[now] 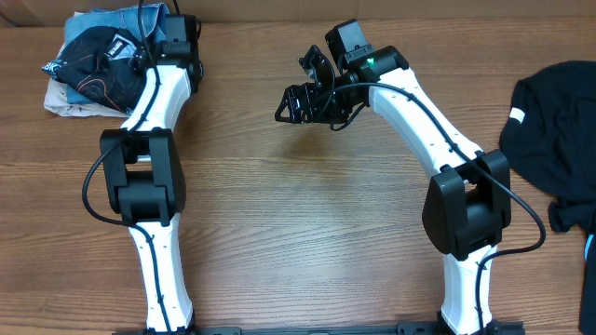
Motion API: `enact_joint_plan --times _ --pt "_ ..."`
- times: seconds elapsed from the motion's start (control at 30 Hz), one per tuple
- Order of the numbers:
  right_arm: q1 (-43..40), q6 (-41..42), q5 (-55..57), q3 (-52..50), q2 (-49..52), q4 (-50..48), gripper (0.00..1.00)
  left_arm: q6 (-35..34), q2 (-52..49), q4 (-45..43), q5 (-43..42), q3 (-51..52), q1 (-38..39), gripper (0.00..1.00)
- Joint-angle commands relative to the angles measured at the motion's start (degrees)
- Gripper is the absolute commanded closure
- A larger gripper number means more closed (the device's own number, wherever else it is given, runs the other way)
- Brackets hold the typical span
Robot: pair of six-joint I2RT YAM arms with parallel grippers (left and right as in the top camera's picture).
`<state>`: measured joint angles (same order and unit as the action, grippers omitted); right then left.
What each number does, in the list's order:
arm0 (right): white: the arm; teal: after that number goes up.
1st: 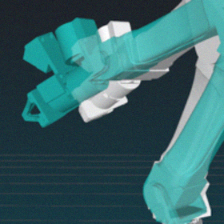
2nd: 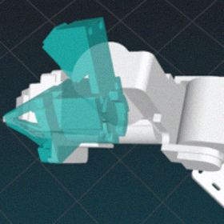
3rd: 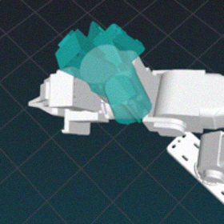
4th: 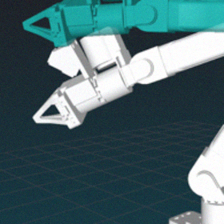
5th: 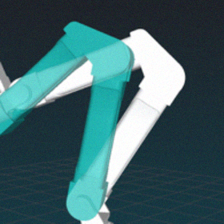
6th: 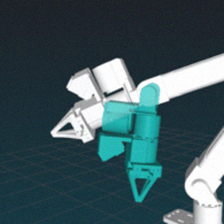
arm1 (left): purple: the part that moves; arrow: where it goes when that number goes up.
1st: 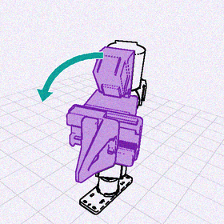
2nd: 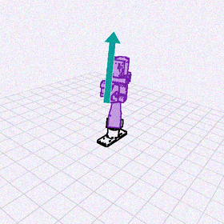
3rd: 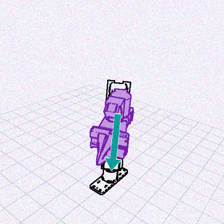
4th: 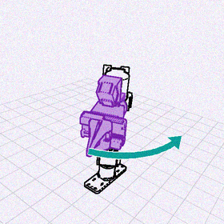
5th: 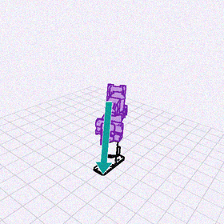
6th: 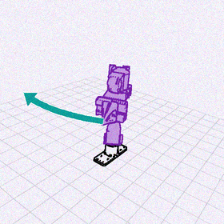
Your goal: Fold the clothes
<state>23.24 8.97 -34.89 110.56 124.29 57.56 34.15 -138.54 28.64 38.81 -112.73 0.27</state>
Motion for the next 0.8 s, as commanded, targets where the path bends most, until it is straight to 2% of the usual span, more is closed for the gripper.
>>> enact_joint_plan --times 0.0,0.4,0.53,0.63,0.7,0.77 --pt "-0.24 -0.46 0.35 0.92 -0.94 -0.61 0.07 -0.11 -1.60 -0.26 0.81 0.13 -0.26 0.15" --pt "-0.24 -0.46 0.35 0.94 -0.94 -0.59 0.07 -0.48 -1.60 -1.92 5.79 0.11 1.36 0.17" --pt "-0.24 -0.46 0.35 0.94 -0.94 -0.42 0.07 -0.22 -1.57 -1.90 7.37 0.11 1.86 0.26" --pt "-0.24 -0.46 0.37 0.94 -0.94 -0.17 0.07 0.35 -1.57 -1.88 8.22 0.11 2.14 0.27" --pt "-0.24 -0.46 0.37 0.94 -0.94 -0.20 0.07 0.39 -1.57 -1.86 8.61 0.11 2.40 0.34" --pt "-0.24 -0.46 0.37 0.92 -0.94 -0.17 0.07 0.39 -1.57 -1.84 8.87 0.11 2.54 0.34"
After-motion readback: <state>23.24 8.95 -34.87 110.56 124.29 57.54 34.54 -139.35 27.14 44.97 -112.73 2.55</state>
